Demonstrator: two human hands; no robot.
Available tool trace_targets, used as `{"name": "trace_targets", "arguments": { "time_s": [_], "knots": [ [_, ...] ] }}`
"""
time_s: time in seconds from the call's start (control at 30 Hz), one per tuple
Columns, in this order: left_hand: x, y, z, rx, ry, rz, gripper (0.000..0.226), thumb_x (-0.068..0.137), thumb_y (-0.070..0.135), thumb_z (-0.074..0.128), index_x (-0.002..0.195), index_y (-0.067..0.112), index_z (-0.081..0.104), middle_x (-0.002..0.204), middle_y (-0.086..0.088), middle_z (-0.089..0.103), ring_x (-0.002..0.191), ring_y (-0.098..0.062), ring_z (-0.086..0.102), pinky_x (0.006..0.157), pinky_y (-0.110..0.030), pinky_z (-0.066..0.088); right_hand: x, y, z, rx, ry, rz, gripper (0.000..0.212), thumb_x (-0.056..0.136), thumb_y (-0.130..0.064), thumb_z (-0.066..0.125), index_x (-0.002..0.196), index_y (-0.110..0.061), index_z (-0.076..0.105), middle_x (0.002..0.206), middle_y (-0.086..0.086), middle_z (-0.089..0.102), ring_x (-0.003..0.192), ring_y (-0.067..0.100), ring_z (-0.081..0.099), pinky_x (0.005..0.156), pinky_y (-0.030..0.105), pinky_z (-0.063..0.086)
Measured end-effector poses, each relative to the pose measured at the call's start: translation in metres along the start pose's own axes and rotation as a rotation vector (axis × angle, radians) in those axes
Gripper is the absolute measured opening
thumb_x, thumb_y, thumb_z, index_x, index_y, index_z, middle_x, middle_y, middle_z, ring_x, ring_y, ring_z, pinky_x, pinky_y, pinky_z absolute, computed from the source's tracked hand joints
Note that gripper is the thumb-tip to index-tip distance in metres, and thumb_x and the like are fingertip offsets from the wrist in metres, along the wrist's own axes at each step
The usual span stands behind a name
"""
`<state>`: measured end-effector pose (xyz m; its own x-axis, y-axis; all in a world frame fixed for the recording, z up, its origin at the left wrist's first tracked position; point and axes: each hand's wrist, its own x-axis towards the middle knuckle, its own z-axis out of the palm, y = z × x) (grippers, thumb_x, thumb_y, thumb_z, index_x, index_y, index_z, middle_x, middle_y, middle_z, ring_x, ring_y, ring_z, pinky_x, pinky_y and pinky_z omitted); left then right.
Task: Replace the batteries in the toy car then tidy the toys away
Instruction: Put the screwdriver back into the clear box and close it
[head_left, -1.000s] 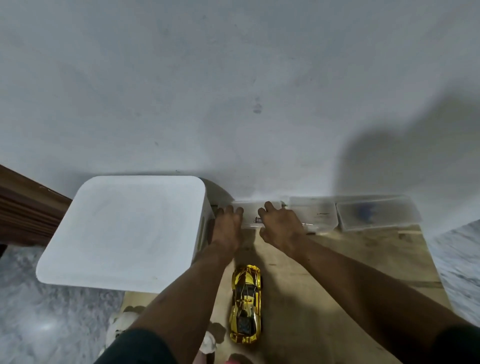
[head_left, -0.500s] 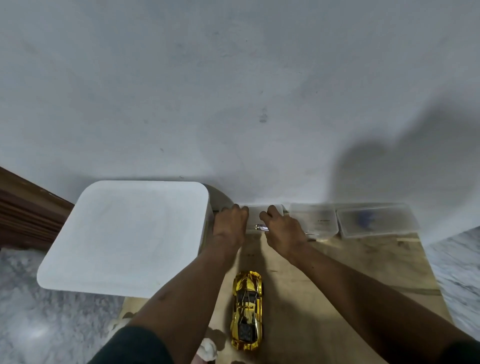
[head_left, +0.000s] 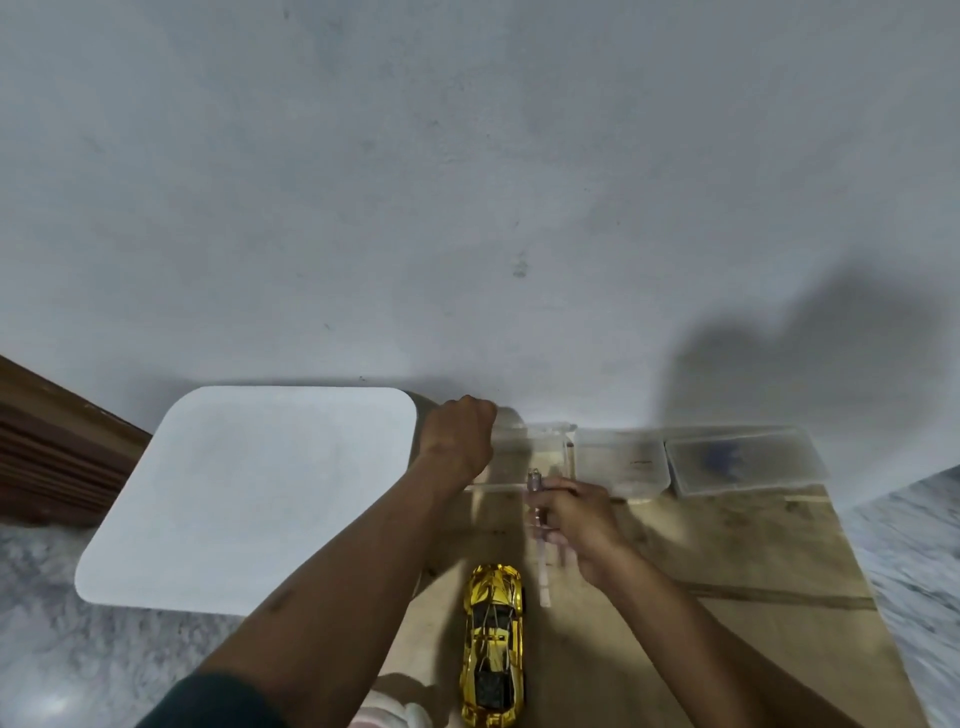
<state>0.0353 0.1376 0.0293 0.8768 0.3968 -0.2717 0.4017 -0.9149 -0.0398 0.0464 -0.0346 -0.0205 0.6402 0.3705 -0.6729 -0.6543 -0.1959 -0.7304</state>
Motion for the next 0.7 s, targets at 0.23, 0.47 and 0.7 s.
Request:
{"name": "trace_targets", "arguments": {
  "time_s": [0.23,0.47,0.7],
  "knots": [
    [0.001,-0.006,0.006,-0.172,0.016,-0.029,0.047,0.086,0.002,0.055,0.128,0.022,0.065,0.132,-0.005,0.065,0.122,-0.027,0.060,0.098,-0.036,0.051,0.028,-0.011,0.036,0.482,0.191,0.160,0.017,0.093,0.008,0.059,0.109,0.005,0.063,0.100,0.023,0.071,0.086,0.030,0.073,0.079,0.041,0.062],
    [-0.002,-0.007,0.010,-0.229,0.040,-0.043,0.042,0.088,0.009,0.058,0.126,0.025,0.066,0.131,-0.004,0.066,0.121,-0.025,0.061,0.097,-0.033,0.048,0.040,-0.013,0.046,0.527,0.383,0.117,0.023,0.089,0.004,0.065,0.112,0.001,0.067,0.096,0.022,0.072,0.076,0.026,0.072,0.064,0.039,0.064],
    [-0.008,-0.007,0.013,-0.226,0.054,-0.032,0.040,0.092,0.010,0.056,0.129,0.024,0.064,0.129,-0.006,0.065,0.118,-0.027,0.061,0.094,-0.034,0.049,0.020,-0.020,0.044,0.526,0.427,-0.022,0.024,0.091,0.005,0.054,0.106,-0.011,0.065,0.088,0.013,0.070,0.069,0.025,0.069,0.069,0.041,0.063]
  ]
}}
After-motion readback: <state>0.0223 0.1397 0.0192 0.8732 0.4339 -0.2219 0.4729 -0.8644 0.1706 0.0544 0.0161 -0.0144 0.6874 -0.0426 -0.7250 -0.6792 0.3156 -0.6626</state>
